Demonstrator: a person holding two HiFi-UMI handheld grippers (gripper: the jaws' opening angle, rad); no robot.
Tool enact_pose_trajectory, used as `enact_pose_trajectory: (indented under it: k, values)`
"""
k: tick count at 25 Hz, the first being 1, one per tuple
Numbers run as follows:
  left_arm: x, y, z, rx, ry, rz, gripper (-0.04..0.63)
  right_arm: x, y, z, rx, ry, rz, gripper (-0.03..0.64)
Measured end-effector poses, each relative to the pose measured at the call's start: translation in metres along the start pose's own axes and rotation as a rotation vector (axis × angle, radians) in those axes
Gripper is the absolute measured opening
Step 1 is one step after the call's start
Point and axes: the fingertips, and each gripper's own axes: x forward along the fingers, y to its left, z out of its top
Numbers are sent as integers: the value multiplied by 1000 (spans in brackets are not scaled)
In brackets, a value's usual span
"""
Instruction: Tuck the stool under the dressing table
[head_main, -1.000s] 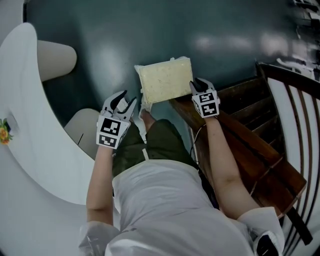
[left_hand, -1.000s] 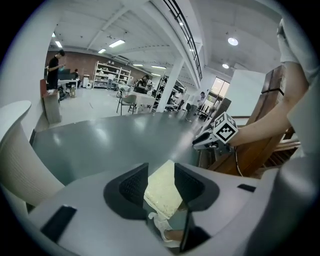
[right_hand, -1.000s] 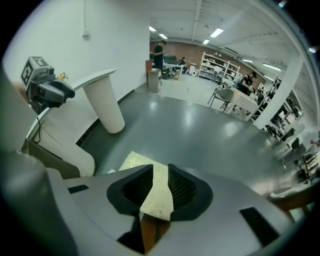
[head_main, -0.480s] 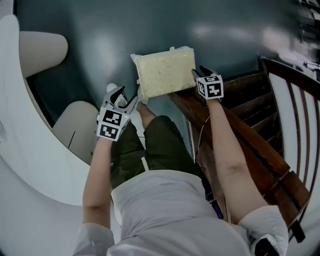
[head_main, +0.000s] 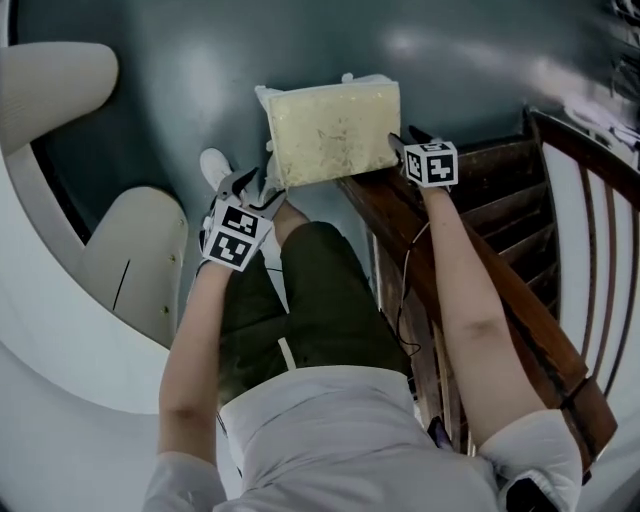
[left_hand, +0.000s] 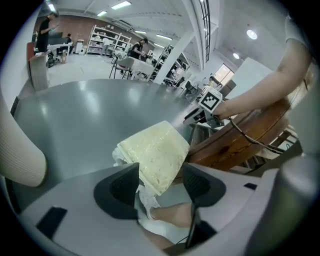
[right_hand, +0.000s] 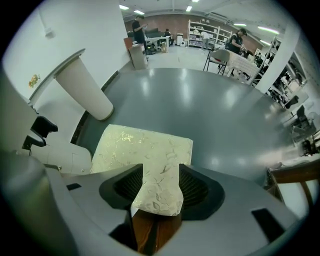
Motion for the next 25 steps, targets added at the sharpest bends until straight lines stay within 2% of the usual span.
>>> enact_pose_trajectory:
  k: [8,15,25]
  values:
    - [49,1,-26,4,56,-8,276,38,-35,-36,25,86,8,253]
    - [96,3,-55,-35,111,-16,289,63,-54,-64,184,69,49,276]
    - [145,-5,-84,-49,186,-27,300,94,-49,-84,292,71,132,313]
